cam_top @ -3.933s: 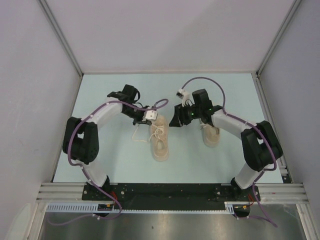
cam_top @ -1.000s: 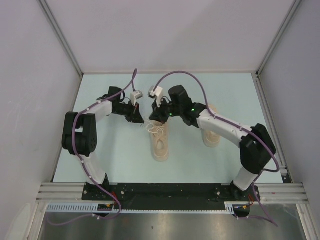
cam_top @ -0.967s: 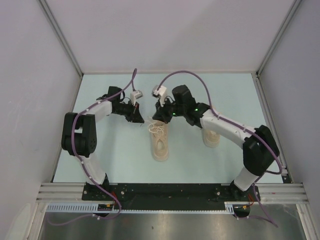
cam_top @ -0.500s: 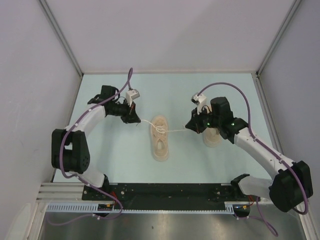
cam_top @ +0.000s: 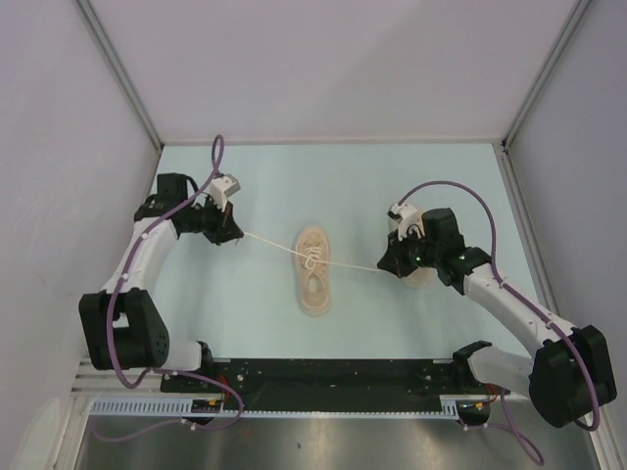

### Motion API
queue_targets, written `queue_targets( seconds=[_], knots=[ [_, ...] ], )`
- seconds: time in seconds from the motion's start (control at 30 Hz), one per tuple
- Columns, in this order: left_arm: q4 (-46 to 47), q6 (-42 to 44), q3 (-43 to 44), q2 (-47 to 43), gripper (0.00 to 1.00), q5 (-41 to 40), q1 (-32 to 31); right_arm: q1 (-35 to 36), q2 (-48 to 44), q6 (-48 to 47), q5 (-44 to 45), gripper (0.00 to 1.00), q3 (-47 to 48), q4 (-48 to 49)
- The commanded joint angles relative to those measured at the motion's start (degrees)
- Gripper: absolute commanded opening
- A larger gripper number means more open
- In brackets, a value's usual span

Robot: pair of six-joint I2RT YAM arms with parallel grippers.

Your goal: Tie the shoes

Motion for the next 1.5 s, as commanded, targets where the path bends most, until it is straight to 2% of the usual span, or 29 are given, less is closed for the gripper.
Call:
queue_targets(
  seconds=[0.0, 0.3, 0.47, 0.6, 0.87, 1.0, 1.07, 1.1, 1.13, 1.2, 1.23, 1.3, 1.33, 1.37, 1.4, 1.43, 1.47],
  knots=[
    [0.5, 2.0, 0.0, -4.4, 0.0, -1.4, 2.4, -1.6, -2.6, 1.4, 1.0, 0.0, -1.5, 0.2],
    [12.6, -5.9, -4.5, -10.5, 0.0, -9.0, 9.0, -2.7, -4.4, 1.4, 1.4, 0.0, -3.9, -0.1],
    [12.2, -5.7, -6.8, -12.2, 0.0, -11.5, 10.9, -2.7, -3.8, 1.0, 1.6, 0.0, -4.9, 0.5],
    [11.9, -3.3, -9.6, -12.3, 0.0, -16.0, 11.4, -2.4, -3.1, 1.0, 1.1, 0.0, -5.1, 1.8],
    [8.5, 6.6, -15.4, -11.3, 0.0, -18.0, 11.4, 1.0, 3.3, 1.7, 2.0, 0.0, -4.0, 7.9],
    [3.1, 13.2, -15.8, -7.9, 0.0, -16.6, 11.3, 1.5, 8.4, 3.6, 1.5, 0.0, -1.4, 5.6],
    [1.0, 18.7, -17.5, -8.4, 0.01, -13.0, 11.1, 0.9, 10.9, 3.8, 0.2, 0.0, 0.5, 4.5],
    [1.0, 20.2, -18.4, -9.9, 0.04, -12.3, 10.7, 0.8, 11.4, 3.8, -0.9, 0.07, 1.1, 3.2],
    [2.2, 21.6, -20.0, -10.8, 0.2, -11.2, 10.7, 0.4, 11.7, 2.9, -1.5, 0.26, 2.7, 2.7],
    [3.0, 22.6, -20.6, -12.8, 0.35, -7.9, 10.6, -0.5, 11.0, 1.2, -3.5, 0.43, 4.6, 0.4],
    [4.1, 21.5, -19.8, -14.2, 0.48, -6.9, 10.7, -0.9, 10.3, -1.8, -4.2, 0.53, 5.4, -0.3],
    [3.8, 21.1, -16.4, -15.0, 0.56, -3.4, 10.7, -1.9, 7.2, -5.4, -4.6, 0.63, 7.8, -1.7],
    [3.6, 20.5, -14.9, -15.8, 0.68, -2.3, 10.7, -2.2, 6.0, -9.8, -4.9, 0.73, 8.3, -1.8],
    [3.5, 20.4, -13.5, -16.3, 0.85, 1.0, 10.7, -2.4, 5.0, -11.8, -4.8, 0.78, 9.3, -1.8],
    [3.7, 21.1, -11.1, -16.8, 0.89, 2.5, 10.5, -2.7, 3.3, -13.6, -4.8, 0.82, 9.5, -0.9],
    [4.1, 21.2, -10.2, -17.4, 0.99, 4.5, 10.5, -2.7, 2.6, -14.5, -4.7, 0.89, 9.6, 0.0],
    [4.5, 21.4, -9.4, -18.8, 1.0, 6.2, 10.4, -2.8, 2.1, -16.3, -4.7, 0.93, 9.6, 1.0]
  ],
)
